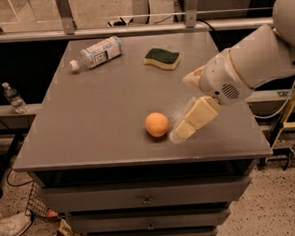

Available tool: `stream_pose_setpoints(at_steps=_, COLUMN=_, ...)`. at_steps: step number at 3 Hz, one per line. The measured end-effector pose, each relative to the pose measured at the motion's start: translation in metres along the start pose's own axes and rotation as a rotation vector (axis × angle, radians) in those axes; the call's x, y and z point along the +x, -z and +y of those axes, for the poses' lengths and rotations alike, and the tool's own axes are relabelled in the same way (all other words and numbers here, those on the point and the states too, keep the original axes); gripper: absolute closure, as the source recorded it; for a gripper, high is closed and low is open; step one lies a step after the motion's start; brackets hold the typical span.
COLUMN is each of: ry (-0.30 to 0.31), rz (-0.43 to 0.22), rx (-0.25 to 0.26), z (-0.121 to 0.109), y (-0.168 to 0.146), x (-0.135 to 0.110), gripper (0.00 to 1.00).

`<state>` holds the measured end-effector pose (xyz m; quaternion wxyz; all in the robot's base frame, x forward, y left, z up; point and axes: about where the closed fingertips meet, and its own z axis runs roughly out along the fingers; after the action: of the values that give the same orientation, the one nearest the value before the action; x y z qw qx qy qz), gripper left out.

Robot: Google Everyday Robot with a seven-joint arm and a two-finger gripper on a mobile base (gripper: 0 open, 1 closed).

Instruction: Move orange near sponge

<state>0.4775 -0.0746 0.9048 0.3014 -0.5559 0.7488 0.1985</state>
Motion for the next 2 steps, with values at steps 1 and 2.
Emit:
stream_pose_setpoints(at_steps=1, ry=-0.006, rz=-0.008, rx=0.002, z=0.002, y=-0.023, x=-0.003, gripper=0.00)
stream_pose_setpoints(at_steps=2, ry=0.021, rz=0.025, rx=0.013, z=0.008, y=-0.041, x=-0.006, gripper=0.00)
